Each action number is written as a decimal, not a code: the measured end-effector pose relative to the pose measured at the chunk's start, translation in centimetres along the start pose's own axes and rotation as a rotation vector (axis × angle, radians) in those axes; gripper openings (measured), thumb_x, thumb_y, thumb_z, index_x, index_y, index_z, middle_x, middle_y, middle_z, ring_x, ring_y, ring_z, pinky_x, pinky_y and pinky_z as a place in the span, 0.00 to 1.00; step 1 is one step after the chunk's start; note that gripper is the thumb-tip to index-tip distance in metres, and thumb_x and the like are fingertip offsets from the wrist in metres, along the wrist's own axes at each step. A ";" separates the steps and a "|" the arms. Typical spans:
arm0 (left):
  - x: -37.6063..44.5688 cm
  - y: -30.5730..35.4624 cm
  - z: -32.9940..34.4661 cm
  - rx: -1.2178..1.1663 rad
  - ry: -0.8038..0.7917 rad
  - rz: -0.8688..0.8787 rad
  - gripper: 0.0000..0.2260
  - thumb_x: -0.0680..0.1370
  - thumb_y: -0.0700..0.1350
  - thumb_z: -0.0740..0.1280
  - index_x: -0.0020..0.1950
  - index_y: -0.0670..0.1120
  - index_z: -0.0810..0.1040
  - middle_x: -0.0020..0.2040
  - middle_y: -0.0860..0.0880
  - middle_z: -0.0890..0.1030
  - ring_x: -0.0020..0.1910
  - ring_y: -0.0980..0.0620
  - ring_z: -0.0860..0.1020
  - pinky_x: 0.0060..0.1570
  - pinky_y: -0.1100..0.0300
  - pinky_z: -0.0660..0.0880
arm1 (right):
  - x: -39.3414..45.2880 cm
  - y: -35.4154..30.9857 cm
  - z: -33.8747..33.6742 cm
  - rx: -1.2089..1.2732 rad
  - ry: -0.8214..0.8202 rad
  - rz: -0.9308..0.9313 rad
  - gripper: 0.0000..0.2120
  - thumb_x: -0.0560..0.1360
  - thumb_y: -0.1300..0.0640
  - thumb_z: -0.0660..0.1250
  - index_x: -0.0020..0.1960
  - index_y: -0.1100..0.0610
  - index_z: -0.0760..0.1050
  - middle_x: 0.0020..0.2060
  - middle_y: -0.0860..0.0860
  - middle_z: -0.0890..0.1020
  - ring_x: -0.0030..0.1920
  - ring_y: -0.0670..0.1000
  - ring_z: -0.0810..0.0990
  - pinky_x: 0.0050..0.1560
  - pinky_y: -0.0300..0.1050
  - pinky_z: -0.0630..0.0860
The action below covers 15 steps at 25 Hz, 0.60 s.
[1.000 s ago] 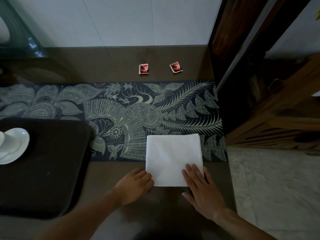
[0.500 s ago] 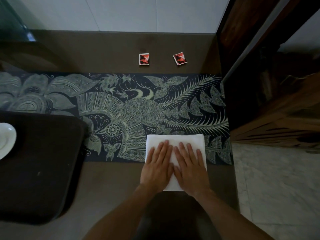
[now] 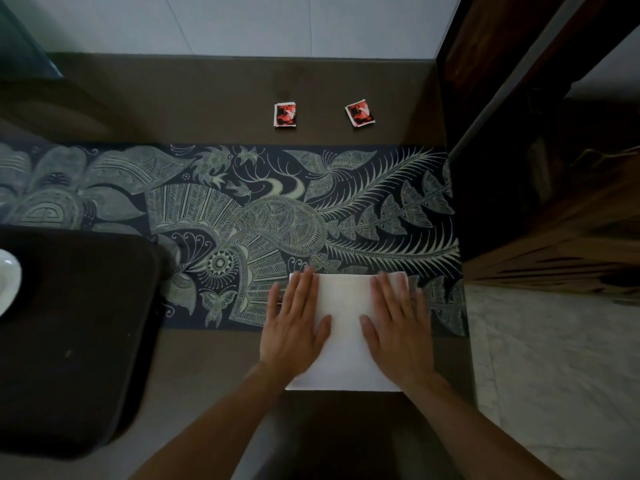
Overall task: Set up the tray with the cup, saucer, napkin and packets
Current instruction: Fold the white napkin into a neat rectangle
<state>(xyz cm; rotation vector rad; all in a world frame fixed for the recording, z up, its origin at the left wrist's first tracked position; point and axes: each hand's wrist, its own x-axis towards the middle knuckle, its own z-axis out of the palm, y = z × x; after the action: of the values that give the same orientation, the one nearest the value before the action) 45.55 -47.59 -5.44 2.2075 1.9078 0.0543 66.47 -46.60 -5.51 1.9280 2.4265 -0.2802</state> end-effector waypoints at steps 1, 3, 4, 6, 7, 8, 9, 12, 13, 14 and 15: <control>0.8 0.8 -0.1 -0.004 -0.004 0.045 0.31 0.82 0.59 0.48 0.79 0.43 0.47 0.80 0.46 0.48 0.78 0.48 0.47 0.75 0.43 0.48 | 0.8 -0.8 -0.1 0.016 -0.002 -0.039 0.31 0.82 0.42 0.46 0.79 0.56 0.45 0.79 0.54 0.49 0.79 0.56 0.45 0.77 0.59 0.45; 1.9 2.2 0.1 -0.018 -0.027 0.111 0.28 0.83 0.56 0.47 0.79 0.43 0.47 0.80 0.45 0.47 0.78 0.48 0.45 0.75 0.44 0.51 | 1.9 -2.0 0.2 0.016 -0.024 -0.106 0.29 0.82 0.44 0.46 0.79 0.56 0.46 0.79 0.54 0.49 0.79 0.57 0.44 0.77 0.58 0.46; 2.3 2.5 0.3 -0.014 -0.041 0.117 0.27 0.83 0.55 0.46 0.79 0.43 0.47 0.80 0.45 0.46 0.78 0.48 0.45 0.74 0.44 0.53 | 2.3 -2.2 0.4 0.006 -0.038 -0.113 0.29 0.82 0.44 0.45 0.79 0.55 0.45 0.79 0.53 0.48 0.79 0.57 0.44 0.77 0.59 0.47; 2.5 2.1 0.9 0.005 -0.053 0.106 0.28 0.83 0.56 0.44 0.79 0.42 0.48 0.80 0.44 0.47 0.78 0.48 0.45 0.74 0.44 0.53 | 2.6 -1.9 0.7 0.002 -0.055 -0.089 0.29 0.82 0.42 0.44 0.79 0.53 0.45 0.79 0.52 0.48 0.79 0.56 0.43 0.77 0.59 0.47; 2.4 1.7 1.0 0.009 -0.051 0.098 0.28 0.83 0.56 0.44 0.79 0.42 0.48 0.80 0.45 0.47 0.78 0.48 0.46 0.75 0.45 0.53 | 2.6 -1.6 0.8 0.000 -0.054 -0.077 0.29 0.82 0.41 0.43 0.79 0.53 0.44 0.79 0.52 0.48 0.79 0.56 0.43 0.77 0.59 0.47; 2.3 1.3 1.1 0.008 -0.045 0.081 0.28 0.83 0.57 0.44 0.79 0.43 0.48 0.80 0.45 0.47 0.78 0.48 0.46 0.75 0.45 0.52 | 2.4 -1.2 0.9 -0.007 -0.048 -0.059 0.30 0.82 0.41 0.43 0.79 0.52 0.44 0.79 0.53 0.48 0.79 0.56 0.43 0.77 0.59 0.46; 2.1 0.8 1.1 0.005 -0.032 0.060 0.28 0.83 0.57 0.45 0.79 0.43 0.47 0.80 0.45 0.47 0.78 0.48 0.45 0.75 0.46 0.50 | 2.3 -0.8 0.9 -0.016 -0.039 -0.031 0.31 0.82 0.40 0.43 0.79 0.53 0.44 0.79 0.53 0.48 0.79 0.55 0.43 0.77 0.58 0.46; 1.7 -0.9 1.0 0.010 -0.022 0.028 0.29 0.83 0.58 0.45 0.79 0.44 0.46 0.80 0.47 0.47 0.78 0.50 0.45 0.75 0.46 0.50 | 2.0 1.1 0.4 -0.011 -0.026 0.066 0.31 0.81 0.41 0.42 0.79 0.54 0.44 0.79 0.52 0.49 0.79 0.55 0.43 0.77 0.59 0.47; 1.5 -1.3 0.9 0.019 -0.020 0.013 0.29 0.82 0.58 0.45 0.79 0.45 0.45 0.80 0.48 0.47 0.78 0.50 0.45 0.75 0.45 0.50 | 1.9 1.7 0.2 -0.007 -0.030 0.083 0.31 0.81 0.41 0.42 0.79 0.54 0.43 0.79 0.51 0.49 0.79 0.55 0.43 0.77 0.60 0.47; 1.4 -1.7 0.9 0.025 -0.023 -0.008 0.29 0.82 0.58 0.45 0.79 0.45 0.45 0.80 0.48 0.46 0.78 0.50 0.45 0.75 0.44 0.50 | 1.8 2.1 0.0 -0.005 -0.039 0.090 0.30 0.81 0.41 0.41 0.79 0.53 0.43 0.79 0.51 0.48 0.79 0.55 0.43 0.76 0.61 0.47; 1.3 -2.0 0.8 0.028 -0.031 -0.027 0.29 0.82 0.59 0.44 0.79 0.46 0.44 0.80 0.48 0.46 0.78 0.50 0.45 0.75 0.44 0.49 | 1.7 2.1 -0.2 -0.008 -0.046 0.087 0.30 0.81 0.41 0.41 0.79 0.53 0.42 0.79 0.50 0.47 0.79 0.56 0.42 0.76 0.62 0.47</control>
<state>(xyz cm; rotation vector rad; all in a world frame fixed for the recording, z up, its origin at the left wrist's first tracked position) 43.96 -46.16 -6.73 2.1869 1.9328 -0.0115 68.16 -44.46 -5.85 1.9951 2.3047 -0.3079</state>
